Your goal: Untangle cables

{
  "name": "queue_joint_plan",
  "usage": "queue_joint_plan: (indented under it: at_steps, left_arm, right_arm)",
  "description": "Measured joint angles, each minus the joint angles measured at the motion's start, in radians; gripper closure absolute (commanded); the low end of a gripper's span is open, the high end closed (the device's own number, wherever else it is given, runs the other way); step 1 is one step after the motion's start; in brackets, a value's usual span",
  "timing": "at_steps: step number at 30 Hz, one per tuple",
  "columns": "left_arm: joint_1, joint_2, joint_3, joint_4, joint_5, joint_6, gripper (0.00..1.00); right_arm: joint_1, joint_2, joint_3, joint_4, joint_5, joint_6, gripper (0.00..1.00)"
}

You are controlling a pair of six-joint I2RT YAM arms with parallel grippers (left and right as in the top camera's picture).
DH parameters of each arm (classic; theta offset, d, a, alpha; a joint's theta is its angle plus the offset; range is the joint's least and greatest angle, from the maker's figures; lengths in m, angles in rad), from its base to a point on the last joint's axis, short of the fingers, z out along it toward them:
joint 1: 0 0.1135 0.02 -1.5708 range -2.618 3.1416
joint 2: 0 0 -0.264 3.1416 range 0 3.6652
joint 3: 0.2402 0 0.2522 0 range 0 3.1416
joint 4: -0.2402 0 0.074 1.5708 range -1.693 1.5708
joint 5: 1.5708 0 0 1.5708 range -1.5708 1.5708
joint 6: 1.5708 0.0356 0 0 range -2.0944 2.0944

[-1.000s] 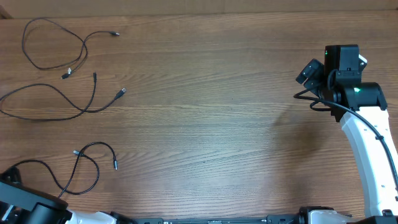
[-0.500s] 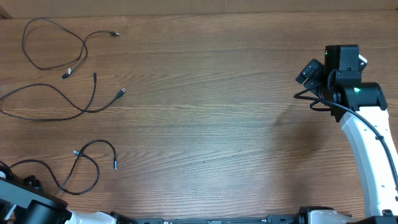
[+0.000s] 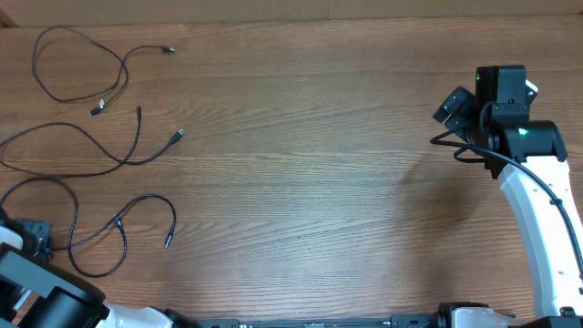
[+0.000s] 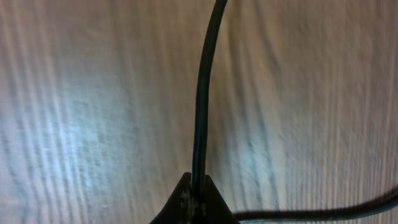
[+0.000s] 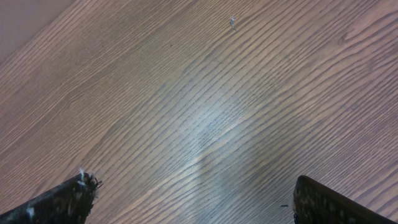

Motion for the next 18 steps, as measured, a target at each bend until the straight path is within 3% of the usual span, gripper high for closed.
queue_joint_plan:
  at_steps: [4, 9, 12, 13, 16, 18]
  left_arm:
    - [-0.020, 0.000, 0.000, -0.045, -0.062, 0.001, 0.96]
    - [0.023, 0.000, 0.000, -0.117, -0.173, -0.084, 0.96]
    - [0.061, 0.000, 0.000, -0.110, -0.195, -0.120, 0.69]
    - [0.071, 0.000, 0.000, -0.094, -0.198, -0.120, 0.65]
    - [0.079, 0.000, 0.000, -0.042, -0.173, -0.078, 0.19]
    - [0.074, 0.000, 0.000, -0.035, -0.131, -0.057, 0.03]
  right_arm:
    - [0.000, 0.000, 0.000, -0.001, 0.000, 0.000, 0.00]
    - [0.000, 0.000, 0.000, -0.001, 0.000, 0.001, 0.00]
    - [0.000, 0.000, 0.000, -0.001, 0.000, 0.001, 0.00]
    - [0.000, 0.000, 0.000, 0.000, 0.000, 0.001, 0.00]
    - [0.000, 0.000, 0.000, -0.001, 0.000, 0.001, 0.00]
    - [0.000, 0.000, 0.000, 0.000, 0.000, 0.000, 0.00]
